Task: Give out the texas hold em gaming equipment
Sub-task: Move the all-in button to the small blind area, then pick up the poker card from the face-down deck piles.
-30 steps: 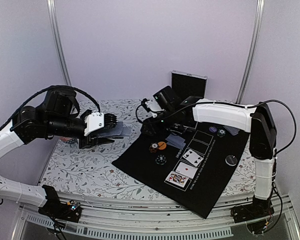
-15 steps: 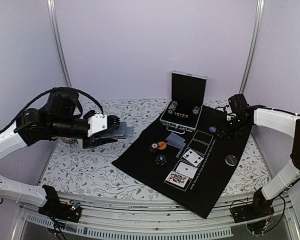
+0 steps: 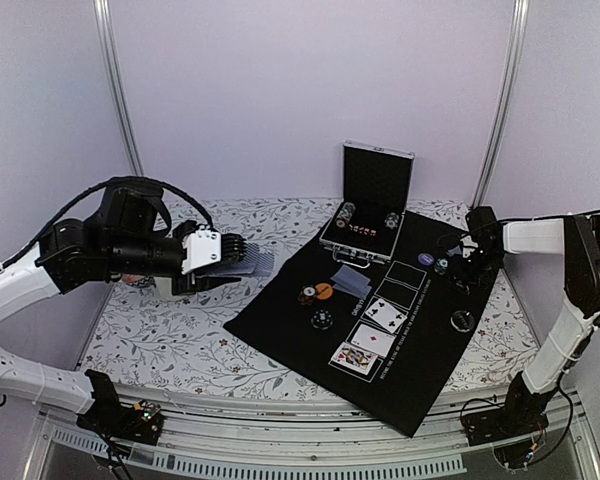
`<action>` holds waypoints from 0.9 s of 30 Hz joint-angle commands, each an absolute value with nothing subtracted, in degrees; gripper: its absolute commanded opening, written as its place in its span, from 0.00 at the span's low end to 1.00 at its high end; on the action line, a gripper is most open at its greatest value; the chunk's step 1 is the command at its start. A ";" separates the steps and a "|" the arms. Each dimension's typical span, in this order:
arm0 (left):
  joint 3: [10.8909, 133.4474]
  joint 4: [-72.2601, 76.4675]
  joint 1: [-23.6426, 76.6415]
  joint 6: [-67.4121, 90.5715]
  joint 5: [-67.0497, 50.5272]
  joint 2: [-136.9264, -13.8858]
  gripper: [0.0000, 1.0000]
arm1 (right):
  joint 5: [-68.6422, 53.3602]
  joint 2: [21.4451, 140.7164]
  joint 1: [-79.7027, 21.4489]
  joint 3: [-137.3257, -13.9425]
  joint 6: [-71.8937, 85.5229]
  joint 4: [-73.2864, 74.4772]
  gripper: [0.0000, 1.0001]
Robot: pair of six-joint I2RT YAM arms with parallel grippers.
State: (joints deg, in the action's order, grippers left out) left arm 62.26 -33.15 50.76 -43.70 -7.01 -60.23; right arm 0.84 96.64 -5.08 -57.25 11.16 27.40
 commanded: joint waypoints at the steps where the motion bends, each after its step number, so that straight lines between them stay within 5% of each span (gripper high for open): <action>1: 61.95 -30.00 51.60 -45.23 -6.90 -61.44 0.49 | 4.12 101.21 -4.30 -62.97 8.92 27.31 0.40; 4: 62.39 -29.98 51.66 -45.43 -6.77 -62.21 0.49 | 3.79 102.81 -4.29 -64.35 8.30 27.45 0.48; 10: 62.80 -29.97 51.75 -46.22 -7.30 -62.84 0.49 | 6.81 101.36 -4.25 -66.32 8.50 31.39 1.00; 18: 62.23 -29.44 52.41 -46.53 -8.00 -62.33 0.49 | 8.94 85.61 -10.71 -74.94 7.98 39.98 0.99; 22: 62.78 -28.48 53.26 -47.58 -7.40 -63.96 0.49 | -10.97 76.21 -21.13 -77.18 8.59 32.39 1.00; 27: 62.70 -25.13 54.42 -48.89 -7.46 -65.65 0.48 | -33.19 74.32 -33.20 -74.14 22.76 11.45 0.89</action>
